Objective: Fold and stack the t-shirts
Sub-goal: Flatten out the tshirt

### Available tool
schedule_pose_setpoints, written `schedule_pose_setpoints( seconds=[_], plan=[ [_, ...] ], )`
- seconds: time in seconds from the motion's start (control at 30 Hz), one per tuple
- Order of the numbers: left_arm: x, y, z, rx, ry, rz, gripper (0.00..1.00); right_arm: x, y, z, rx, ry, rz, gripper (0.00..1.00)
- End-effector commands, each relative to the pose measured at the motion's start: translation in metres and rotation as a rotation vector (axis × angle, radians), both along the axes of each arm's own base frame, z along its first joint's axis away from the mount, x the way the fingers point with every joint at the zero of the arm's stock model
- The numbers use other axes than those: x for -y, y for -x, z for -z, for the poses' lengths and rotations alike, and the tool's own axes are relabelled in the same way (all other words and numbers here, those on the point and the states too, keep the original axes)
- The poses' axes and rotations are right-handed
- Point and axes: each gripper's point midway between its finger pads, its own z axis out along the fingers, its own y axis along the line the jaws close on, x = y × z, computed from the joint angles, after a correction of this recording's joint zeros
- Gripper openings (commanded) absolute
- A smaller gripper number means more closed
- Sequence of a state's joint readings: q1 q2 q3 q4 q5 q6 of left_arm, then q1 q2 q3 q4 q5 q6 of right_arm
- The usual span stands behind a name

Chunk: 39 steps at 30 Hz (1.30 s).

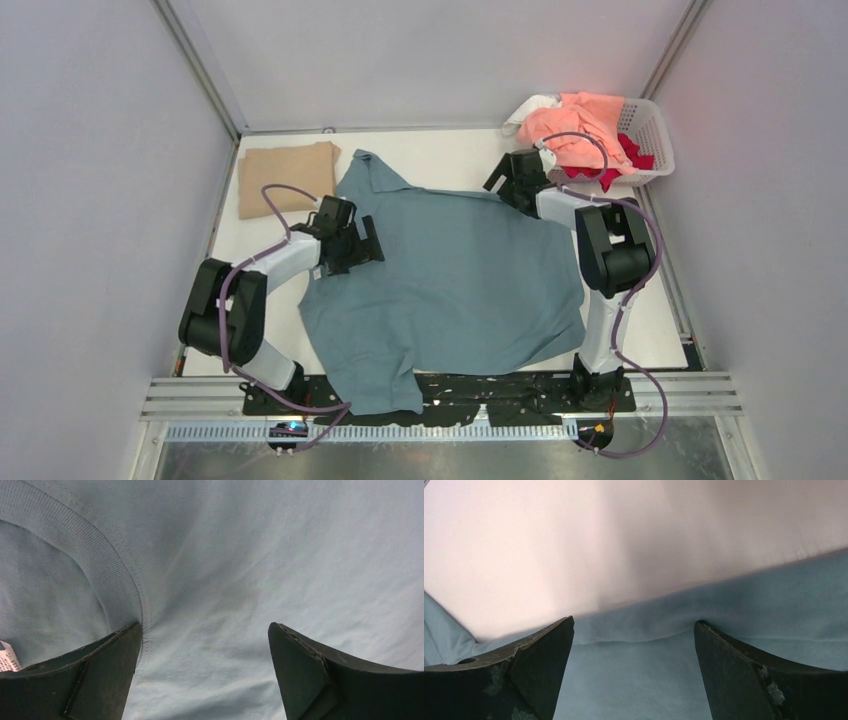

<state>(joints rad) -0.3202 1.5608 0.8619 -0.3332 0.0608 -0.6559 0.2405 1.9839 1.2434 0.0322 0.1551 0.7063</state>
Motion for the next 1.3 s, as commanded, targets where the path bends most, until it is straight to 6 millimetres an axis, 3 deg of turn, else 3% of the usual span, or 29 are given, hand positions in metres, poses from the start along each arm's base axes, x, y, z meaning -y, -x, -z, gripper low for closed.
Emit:
schedule_pose_setpoints(
  seconds=[0.0,0.17,0.2,0.23,0.27,0.3,0.33,0.5,0.67,0.77,0.9,0.93,0.97,1.0,1.03,1.07,1.1,1.13,1.17,1.27],
  plan=[
    [-0.017,0.012,0.007,-0.030,-0.071,-0.037,1.00,0.015,-0.019,-0.014,0.037,0.053,0.063,0.95],
    [-0.037,0.016,0.007,-0.029,-0.165,-0.059,1.00,0.021,-0.047,-0.026,0.084,0.069,0.080,0.95],
    [-0.037,0.017,0.007,-0.025,-0.168,-0.056,1.00,0.021,-0.052,-0.021,0.079,0.071,0.078,0.95],
    [-0.037,0.017,0.007,-0.022,-0.168,-0.054,1.00,0.020,-0.062,-0.033,0.109,0.065,0.079,0.95],
    [-0.037,0.016,0.006,-0.017,-0.168,-0.054,0.99,0.021,-0.066,-0.027,0.104,0.067,0.081,0.95],
    [-0.038,0.016,0.006,-0.012,-0.170,-0.050,1.00,0.021,-0.077,-0.039,0.133,0.059,0.084,0.95],
    [-0.038,0.016,0.006,-0.010,-0.172,-0.050,1.00,0.020,-0.082,-0.035,0.133,0.058,0.080,0.95],
    [-0.039,0.015,0.002,0.008,-0.173,-0.044,1.00,0.017,-0.113,-0.069,0.237,0.061,0.032,0.95],
    [-0.036,0.012,-0.010,0.048,-0.154,-0.045,1.00,0.007,-0.115,-0.105,0.324,0.111,-0.084,0.95],
    [-0.030,0.007,-0.022,0.088,-0.119,-0.039,1.00,-0.003,-0.094,-0.126,0.353,0.135,-0.167,0.95],
    [-0.021,-0.002,-0.038,0.145,-0.086,-0.033,1.00,-0.014,-0.046,-0.128,0.301,0.164,-0.271,0.95],
    [-0.020,-0.005,-0.040,0.150,-0.081,-0.031,1.00,-0.020,-0.028,-0.109,0.252,0.161,-0.304,0.95],
    [-0.018,-0.006,-0.040,0.147,-0.075,-0.028,1.00,-0.022,-0.015,-0.118,0.260,0.157,-0.312,0.95],
    [-0.016,-0.007,-0.039,0.140,-0.069,-0.024,1.00,-0.026,0.003,-0.099,0.214,0.158,-0.335,0.95],
    [-0.014,-0.007,-0.035,0.123,-0.067,-0.020,1.00,-0.025,0.018,-0.101,0.188,0.162,-0.346,0.95],
    [-0.013,-0.007,-0.032,0.111,-0.064,-0.016,1.00,-0.026,0.036,-0.082,0.133,0.169,-0.364,0.95],
    [-0.012,-0.006,-0.029,0.098,-0.065,-0.017,1.00,-0.024,0.051,-0.081,0.105,0.171,-0.366,0.95],
    [-0.012,-0.006,-0.025,0.085,-0.063,-0.019,0.99,-0.020,0.068,-0.064,0.055,0.180,-0.368,0.95],
    [-0.012,-0.005,-0.022,0.073,-0.066,-0.021,1.00,-0.014,0.077,-0.064,0.044,0.186,-0.347,0.95],
    [-0.010,-0.005,-0.014,0.038,-0.065,-0.018,1.00,0.016,0.116,-0.037,-0.067,0.246,-0.271,0.95]
  ],
)
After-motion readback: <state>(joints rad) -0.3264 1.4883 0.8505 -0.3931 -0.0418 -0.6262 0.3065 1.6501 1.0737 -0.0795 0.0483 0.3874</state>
